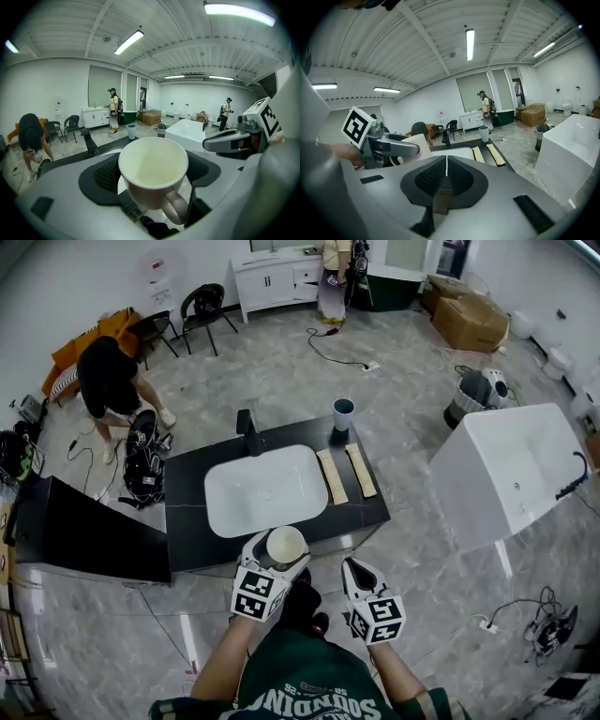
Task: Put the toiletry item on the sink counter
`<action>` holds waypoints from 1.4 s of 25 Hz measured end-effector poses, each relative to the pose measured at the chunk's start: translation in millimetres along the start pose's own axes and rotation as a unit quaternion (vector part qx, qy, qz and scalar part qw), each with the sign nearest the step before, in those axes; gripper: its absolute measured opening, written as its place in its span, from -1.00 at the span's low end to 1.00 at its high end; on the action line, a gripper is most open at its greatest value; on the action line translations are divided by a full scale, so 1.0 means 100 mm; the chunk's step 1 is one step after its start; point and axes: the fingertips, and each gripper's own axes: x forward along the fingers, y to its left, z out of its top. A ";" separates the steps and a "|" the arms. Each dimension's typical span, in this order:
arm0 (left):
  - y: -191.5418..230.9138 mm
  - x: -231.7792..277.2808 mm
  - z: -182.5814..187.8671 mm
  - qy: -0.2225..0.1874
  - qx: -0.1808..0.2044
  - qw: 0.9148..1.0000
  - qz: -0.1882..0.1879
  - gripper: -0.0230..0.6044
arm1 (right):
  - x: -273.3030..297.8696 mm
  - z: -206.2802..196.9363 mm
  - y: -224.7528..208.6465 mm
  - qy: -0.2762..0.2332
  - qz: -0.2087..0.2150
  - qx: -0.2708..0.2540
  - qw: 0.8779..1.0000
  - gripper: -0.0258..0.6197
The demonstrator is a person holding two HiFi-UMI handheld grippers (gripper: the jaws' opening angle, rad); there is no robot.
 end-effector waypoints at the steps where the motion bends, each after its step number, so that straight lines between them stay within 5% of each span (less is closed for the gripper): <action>1: 0.02 0.07 0.02 0.001 0.000 1.000 0.000 0.42 | 0.05 0.02 -0.06 0.001 0.000 -0.001 1.000 -0.79; 20: 1.08 1.47 0.78 -0.007 -0.022 1.000 -0.013 0.42 | 1.60 0.96 -0.83 0.028 0.006 -0.040 0.999 -0.79; 35: 1.70 1.99 1.01 -0.015 -0.045 0.999 0.006 0.42 | 2.45 1.30 -1.01 0.035 0.027 -0.060 0.997 -0.79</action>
